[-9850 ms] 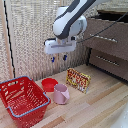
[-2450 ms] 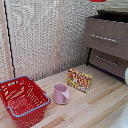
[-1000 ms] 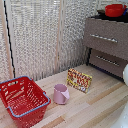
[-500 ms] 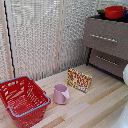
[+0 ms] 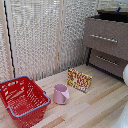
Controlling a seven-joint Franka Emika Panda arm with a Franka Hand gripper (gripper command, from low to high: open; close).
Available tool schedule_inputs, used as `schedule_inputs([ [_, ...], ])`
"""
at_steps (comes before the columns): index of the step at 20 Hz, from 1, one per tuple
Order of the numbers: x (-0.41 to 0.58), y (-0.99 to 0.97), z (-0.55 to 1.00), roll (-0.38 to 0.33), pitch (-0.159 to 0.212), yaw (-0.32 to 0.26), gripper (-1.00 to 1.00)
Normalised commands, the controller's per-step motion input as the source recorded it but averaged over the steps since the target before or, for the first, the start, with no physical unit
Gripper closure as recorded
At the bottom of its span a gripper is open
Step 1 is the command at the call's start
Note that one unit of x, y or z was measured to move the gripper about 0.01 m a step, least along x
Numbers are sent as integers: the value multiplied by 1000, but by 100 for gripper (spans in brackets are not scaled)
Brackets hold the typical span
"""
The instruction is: Transport the gripper mindfully toward the orange-red bowl and clasp it to elevate with ease. Ensure your robot's arm aligns efficiently with the top drawer's opening. Carefully slide the orange-red bowl into the designated spot with precision. After confirmation, withdraw the gripper gently. Close the drawer smoothly by transitioning the gripper to its handle.
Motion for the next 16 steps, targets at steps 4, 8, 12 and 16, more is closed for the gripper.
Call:
schedule_inputs([
  [4, 170, 264, 524, -183, 97, 147, -100],
  [8, 175, 276, 434, -201, 134, 148, -100],
  [12, 108, 286, 360, -209, 165, 145, -100],
  [16, 24, 285, 286, -218, 194, 140, -100],
])
